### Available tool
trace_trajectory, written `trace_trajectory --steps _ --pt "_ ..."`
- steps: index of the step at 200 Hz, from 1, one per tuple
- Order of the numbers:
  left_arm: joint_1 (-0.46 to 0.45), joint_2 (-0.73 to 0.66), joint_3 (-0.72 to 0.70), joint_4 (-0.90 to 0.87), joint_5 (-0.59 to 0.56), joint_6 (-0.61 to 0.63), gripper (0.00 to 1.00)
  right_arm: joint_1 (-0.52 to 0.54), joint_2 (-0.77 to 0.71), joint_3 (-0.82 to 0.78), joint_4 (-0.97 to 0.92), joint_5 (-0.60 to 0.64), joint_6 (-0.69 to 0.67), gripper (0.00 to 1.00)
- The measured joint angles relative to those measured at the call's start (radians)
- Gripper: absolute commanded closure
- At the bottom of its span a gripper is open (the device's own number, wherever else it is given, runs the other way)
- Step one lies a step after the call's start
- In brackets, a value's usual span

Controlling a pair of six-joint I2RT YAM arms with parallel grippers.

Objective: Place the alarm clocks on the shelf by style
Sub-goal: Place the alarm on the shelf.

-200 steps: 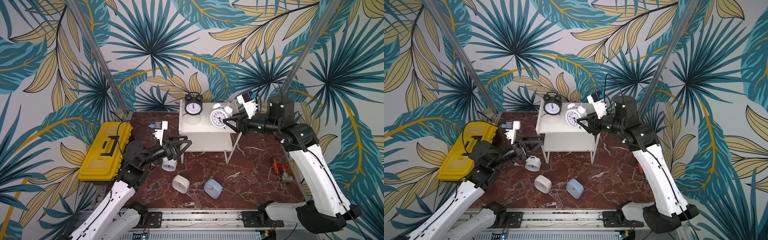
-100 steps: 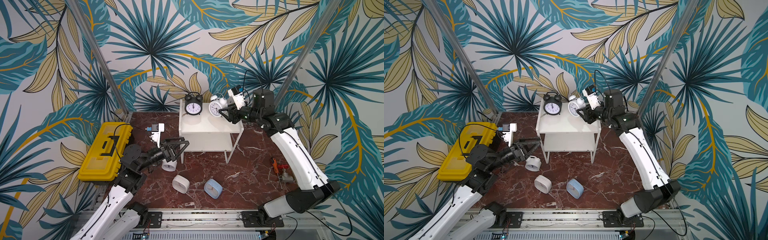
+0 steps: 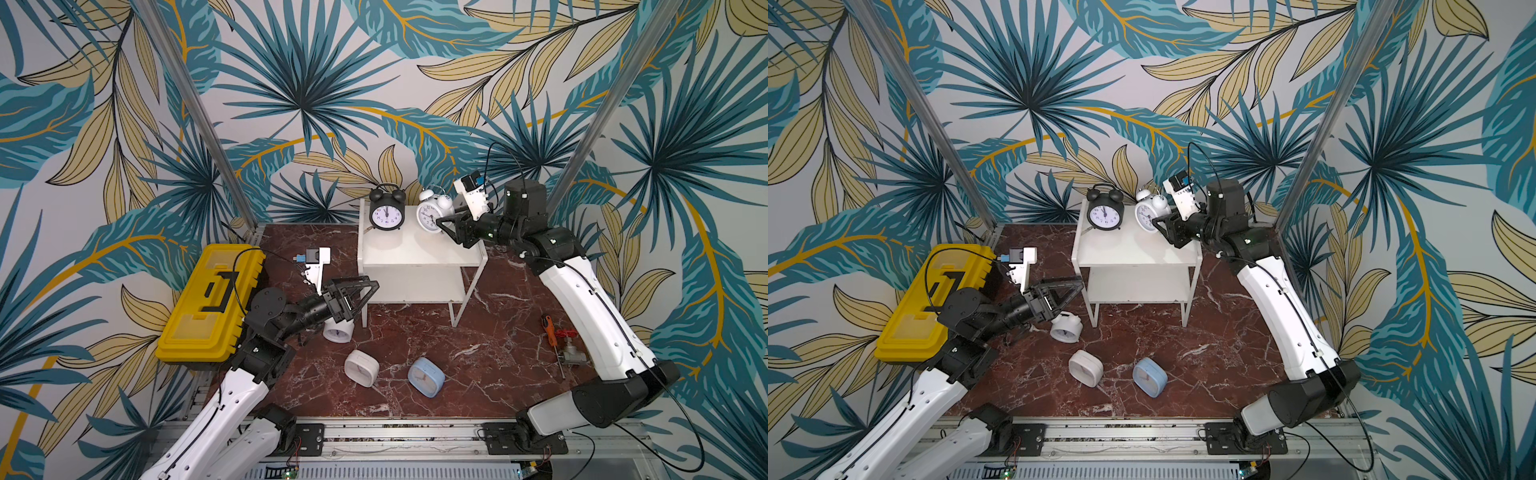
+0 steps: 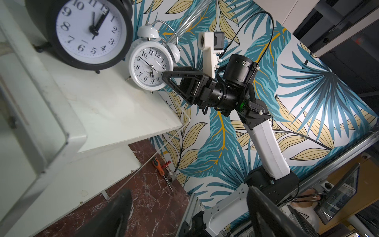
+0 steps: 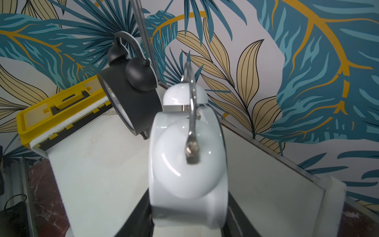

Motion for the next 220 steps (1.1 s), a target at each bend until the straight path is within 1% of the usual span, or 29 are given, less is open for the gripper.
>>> trace_trajectory --steps 13,36,72,97,108,196,212,220 --pt "0.000 0.004 -0.001 0.005 0.000 -0.003 0.10 0.000 0.000 -0.001 0.002 0.000 0.000 0.53" --pt "0.000 0.008 -0.001 0.013 0.000 -0.006 0.10 0.000 -0.007 -0.016 0.013 0.000 0.000 0.48" --pt "0.000 0.016 -0.001 0.027 0.000 -0.011 0.10 0.000 -0.028 -0.043 0.013 0.005 -0.001 0.44" --pt "0.000 0.018 -0.001 0.028 0.001 -0.011 0.10 0.000 -0.034 -0.047 0.013 0.009 0.000 0.38" --pt "0.000 0.019 -0.001 0.028 0.001 -0.012 0.10 0.000 -0.035 -0.047 0.013 0.014 -0.001 0.37" --pt "0.001 0.019 -0.021 0.035 0.005 -0.019 0.10 -0.017 -0.036 -0.047 0.012 0.049 0.000 0.41" --pt "0.001 0.019 -0.022 0.035 0.004 -0.018 0.10 -0.023 -0.036 -0.047 0.012 0.052 -0.001 0.46" --pt "0.001 0.019 -0.023 0.035 0.004 -0.018 0.10 -0.025 -0.036 -0.047 0.012 0.054 0.001 0.47"
